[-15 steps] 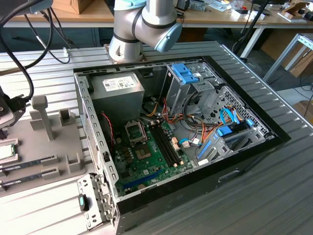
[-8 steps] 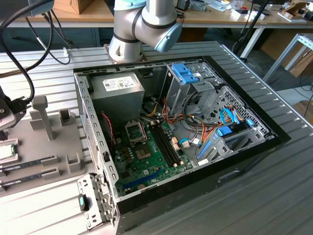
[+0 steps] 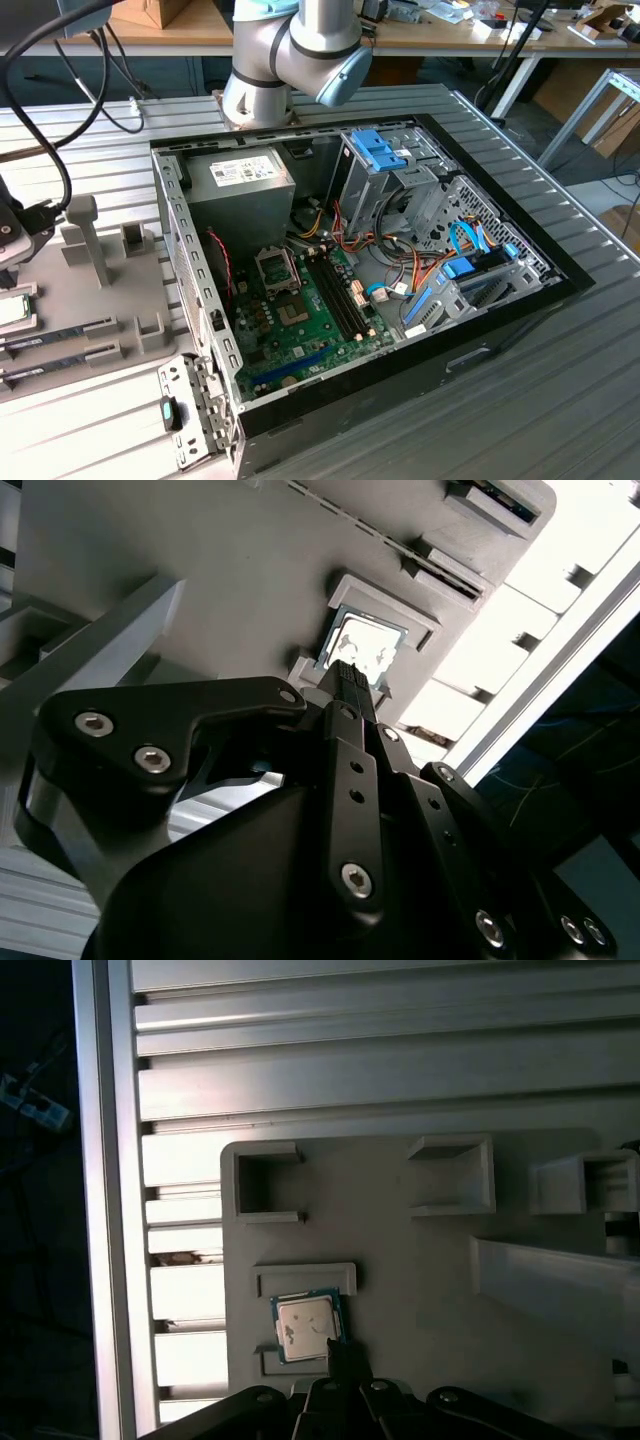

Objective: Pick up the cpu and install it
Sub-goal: 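Reach for the cpu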

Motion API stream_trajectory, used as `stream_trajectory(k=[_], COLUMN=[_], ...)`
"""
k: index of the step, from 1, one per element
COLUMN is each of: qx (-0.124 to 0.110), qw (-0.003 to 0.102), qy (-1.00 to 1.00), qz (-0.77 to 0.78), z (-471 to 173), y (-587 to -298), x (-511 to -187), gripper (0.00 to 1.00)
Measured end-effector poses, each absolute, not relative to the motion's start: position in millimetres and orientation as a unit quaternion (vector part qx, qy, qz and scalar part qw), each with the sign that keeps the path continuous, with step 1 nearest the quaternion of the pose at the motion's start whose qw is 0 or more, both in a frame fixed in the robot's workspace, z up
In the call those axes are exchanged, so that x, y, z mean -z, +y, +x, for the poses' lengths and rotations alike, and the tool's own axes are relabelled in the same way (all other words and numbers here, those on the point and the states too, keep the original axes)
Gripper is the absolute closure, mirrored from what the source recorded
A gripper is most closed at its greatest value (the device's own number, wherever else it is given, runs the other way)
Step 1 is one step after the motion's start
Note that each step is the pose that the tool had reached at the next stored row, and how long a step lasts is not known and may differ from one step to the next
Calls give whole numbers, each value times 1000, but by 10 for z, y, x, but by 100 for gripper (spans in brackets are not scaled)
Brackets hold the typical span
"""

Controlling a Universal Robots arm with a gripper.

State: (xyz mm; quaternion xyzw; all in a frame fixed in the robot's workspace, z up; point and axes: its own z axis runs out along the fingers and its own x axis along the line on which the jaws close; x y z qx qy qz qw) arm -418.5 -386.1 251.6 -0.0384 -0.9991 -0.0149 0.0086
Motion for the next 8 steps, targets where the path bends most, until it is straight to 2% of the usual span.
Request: stream_trajectory(k=[8], qx=[15], qw=[9], qy=[-999], qz=[-38], z=[-4209], y=[-3860], x=[-2457], gripper=[89])
